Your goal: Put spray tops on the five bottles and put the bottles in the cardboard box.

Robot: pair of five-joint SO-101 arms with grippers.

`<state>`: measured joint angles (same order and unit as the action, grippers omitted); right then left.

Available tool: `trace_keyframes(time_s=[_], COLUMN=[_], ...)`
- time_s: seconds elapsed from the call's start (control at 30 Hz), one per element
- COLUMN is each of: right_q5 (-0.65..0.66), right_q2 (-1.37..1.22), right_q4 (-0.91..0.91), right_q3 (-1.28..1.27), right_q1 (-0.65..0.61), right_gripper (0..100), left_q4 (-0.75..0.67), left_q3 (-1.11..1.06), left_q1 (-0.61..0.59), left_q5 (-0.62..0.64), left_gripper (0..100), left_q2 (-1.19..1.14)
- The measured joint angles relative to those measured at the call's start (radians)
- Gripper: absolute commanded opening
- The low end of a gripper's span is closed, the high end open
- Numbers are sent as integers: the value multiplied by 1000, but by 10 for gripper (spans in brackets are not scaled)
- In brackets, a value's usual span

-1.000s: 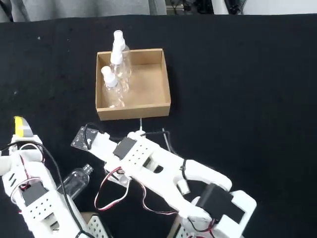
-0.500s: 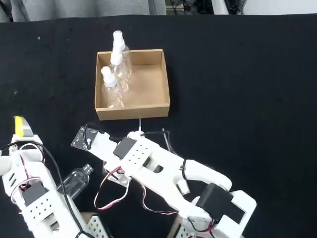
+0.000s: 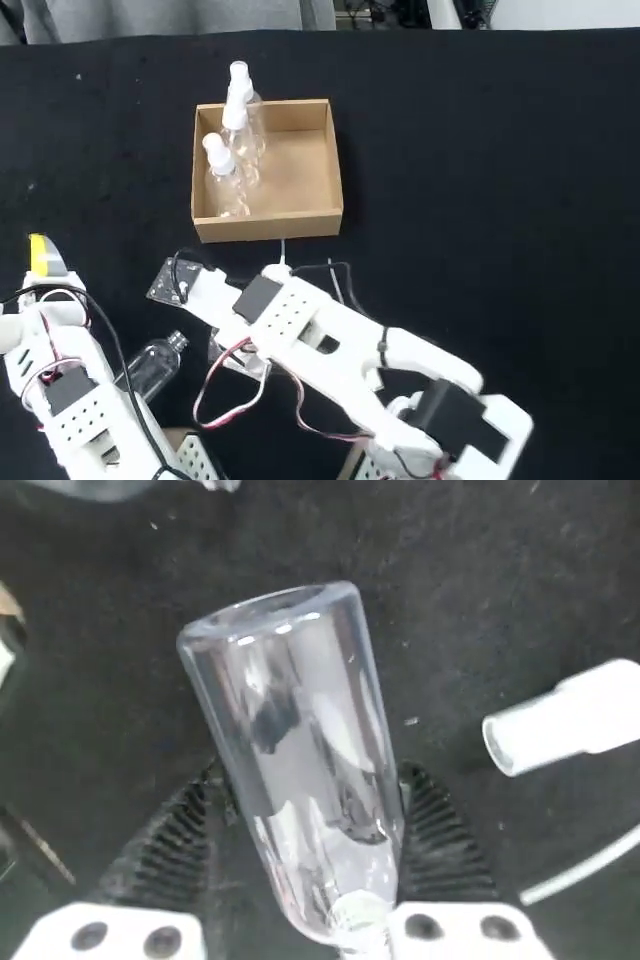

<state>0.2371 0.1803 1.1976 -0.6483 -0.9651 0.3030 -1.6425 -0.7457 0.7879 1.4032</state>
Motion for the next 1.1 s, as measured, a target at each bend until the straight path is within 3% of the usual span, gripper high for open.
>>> trace_keyframes(time_s=[0.4,0.63,1.1], right_q5=[0,-63,-68], right_q2=[135,255,437], right_q4=[130,213,396], right_q3=[0,0,0], right_q1=[0,6,302], right_gripper=[83,83,85], left_q4=[0,0,0], left_q3=[0,0,0], left_q1=[0,0,0], left_q5=[0,0,0], left_gripper=[248,248,248], left_q2=[0,0,0])
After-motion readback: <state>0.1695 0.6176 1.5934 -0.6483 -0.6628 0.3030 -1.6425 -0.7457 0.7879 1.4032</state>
